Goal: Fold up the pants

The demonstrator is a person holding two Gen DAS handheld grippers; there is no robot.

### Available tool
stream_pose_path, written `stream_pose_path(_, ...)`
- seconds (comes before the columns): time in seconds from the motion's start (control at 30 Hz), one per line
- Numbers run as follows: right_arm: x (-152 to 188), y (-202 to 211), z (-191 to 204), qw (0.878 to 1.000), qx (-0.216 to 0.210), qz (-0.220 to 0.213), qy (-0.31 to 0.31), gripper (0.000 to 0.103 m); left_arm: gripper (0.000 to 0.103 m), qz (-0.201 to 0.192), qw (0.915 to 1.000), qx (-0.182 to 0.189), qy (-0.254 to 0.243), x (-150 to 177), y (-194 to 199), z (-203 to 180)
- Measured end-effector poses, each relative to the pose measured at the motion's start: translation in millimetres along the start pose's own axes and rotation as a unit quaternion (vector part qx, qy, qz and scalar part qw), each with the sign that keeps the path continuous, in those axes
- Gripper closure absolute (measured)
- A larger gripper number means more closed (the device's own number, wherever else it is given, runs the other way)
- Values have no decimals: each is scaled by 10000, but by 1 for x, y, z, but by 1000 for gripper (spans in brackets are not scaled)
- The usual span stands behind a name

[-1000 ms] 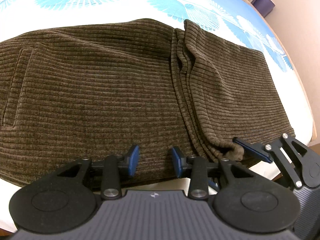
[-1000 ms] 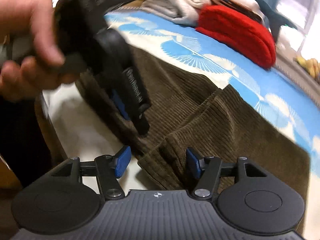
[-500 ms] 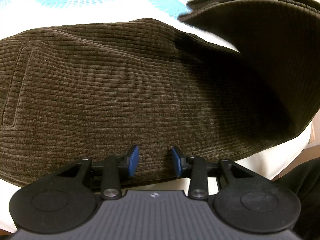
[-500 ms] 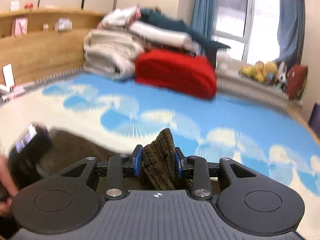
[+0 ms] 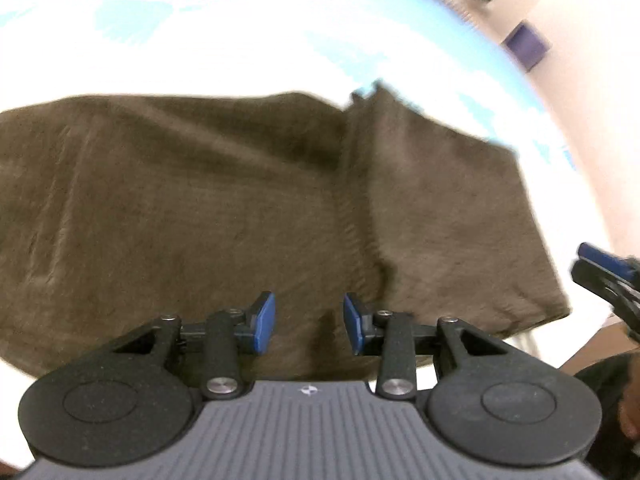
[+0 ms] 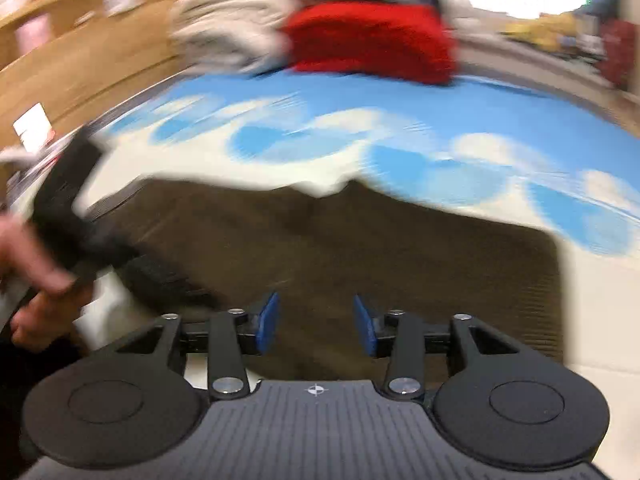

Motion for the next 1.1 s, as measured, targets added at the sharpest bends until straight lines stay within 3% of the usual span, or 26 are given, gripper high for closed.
stream_pose_path(0.1, 12, -1, -62, 9894, 1214, 227, -764, 47, 63, -341, 9981, 420, -298, -3, 6, -24)
stream_pose_path(0.17, 32, -3, -97, 9723, 1667, 463, -1569, 44, 64, -467, 9952, 583, -638, 0, 7, -42)
stream_pose_path(0.2, 45, -4, -110, 9621, 1835, 560, -1938, 44, 71, -426, 9940, 627, -784, 3, 5, -48)
stream_pose_path(0.27, 71, -5, -132, 9454, 1899, 709, -2553, 44, 83, 135, 9924, 366, -1166, 15, -14, -55)
stream_pose_path(0.3, 83, -6, -137, 9376, 1826, 767, -2857, 44, 83, 422, 9906, 293, -1268, 24, -23, -54)
stream_pose_path(0.4, 99, -3, -149, 9164, 1571, 709, -3613, 42, 83, 467, 9918, 399, -1119, 19, -21, -54)
stream_pose_path(0.63, 100, -14, -149, 9184, 1447, 692, -3616, 42, 81, 402, 9910, 386, -1220, 18, -17, -53)
stream_pose_path(0.8, 95, -14, -144, 9254, 1525, 649, -3408, 47, 71, 379, 9919, 295, -1180, 17, -20, -54)
stream_pose_path(1.1, 95, -14, -142, 9312, 1544, 595, -3248, 49, 71, 369, 9920, 263, -1182, 16, -20, -52)
Point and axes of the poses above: each gripper's, at about its wrist camera, not at the fingertips, and y roughly against the way its jaws point, z to its left, x to its underside, the point moved 3 cm from there along -y, roughly the way its jaws point, and after that the axes turned 7 degrees about -z, right-handed, at the moved point
